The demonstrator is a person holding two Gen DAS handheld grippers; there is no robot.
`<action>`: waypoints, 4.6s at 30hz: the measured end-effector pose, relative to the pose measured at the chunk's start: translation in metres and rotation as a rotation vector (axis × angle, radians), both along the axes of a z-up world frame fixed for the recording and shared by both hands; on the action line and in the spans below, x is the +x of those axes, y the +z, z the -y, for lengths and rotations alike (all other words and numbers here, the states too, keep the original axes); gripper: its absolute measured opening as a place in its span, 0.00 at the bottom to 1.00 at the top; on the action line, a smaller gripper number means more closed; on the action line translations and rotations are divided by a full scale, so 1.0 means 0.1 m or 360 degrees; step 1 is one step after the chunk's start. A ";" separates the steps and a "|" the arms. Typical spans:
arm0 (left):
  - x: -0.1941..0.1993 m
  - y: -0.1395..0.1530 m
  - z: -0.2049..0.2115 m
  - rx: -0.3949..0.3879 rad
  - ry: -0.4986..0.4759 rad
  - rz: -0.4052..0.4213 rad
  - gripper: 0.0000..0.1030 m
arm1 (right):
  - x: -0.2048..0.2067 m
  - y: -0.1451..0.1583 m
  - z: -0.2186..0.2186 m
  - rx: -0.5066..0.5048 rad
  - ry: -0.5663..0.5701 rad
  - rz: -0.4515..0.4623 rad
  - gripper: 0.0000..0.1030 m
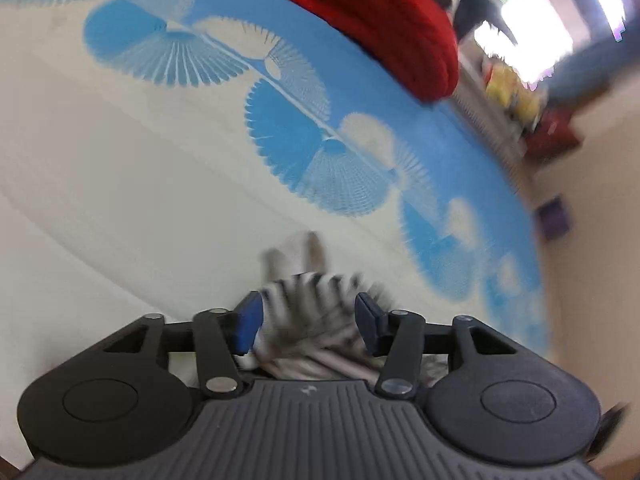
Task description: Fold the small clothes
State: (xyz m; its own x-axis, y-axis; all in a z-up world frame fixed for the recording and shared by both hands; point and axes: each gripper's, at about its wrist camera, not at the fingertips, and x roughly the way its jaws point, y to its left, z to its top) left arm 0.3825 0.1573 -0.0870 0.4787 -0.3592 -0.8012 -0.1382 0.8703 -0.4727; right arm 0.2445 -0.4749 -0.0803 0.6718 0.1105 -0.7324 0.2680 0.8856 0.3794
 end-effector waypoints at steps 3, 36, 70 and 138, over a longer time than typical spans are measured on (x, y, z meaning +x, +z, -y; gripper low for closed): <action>0.00 -0.18 0.20 0.0250 -0.0181 -0.0084 0.54 | 0.02 -0.16 -0.18 -0.0241 0.0237 -0.0065 0.41; 0.62 -0.23 0.81 0.0682 -0.0093 0.0368 0.03 | 0.95 -0.24 -1.03 -0.0720 0.0101 0.0376 0.03; -0.35 -0.62 0.23 0.0468 -0.0717 -0.0451 0.31 | -0.32 -0.76 -0.50 -0.0306 0.0439 -0.0532 0.60; 0.02 -0.43 -0.18 0.0164 -0.0290 -0.0344 0.64 | -0.07 0.37 -0.80 -0.0423 0.0134 0.0248 0.60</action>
State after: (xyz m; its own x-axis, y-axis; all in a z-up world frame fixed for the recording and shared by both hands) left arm 0.3840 0.1757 -0.1296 0.2283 -0.3352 -0.9141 -0.0632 0.9318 -0.3575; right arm 0.2375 -0.3947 -0.0437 0.7747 -0.0113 -0.6323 0.1466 0.9758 0.1621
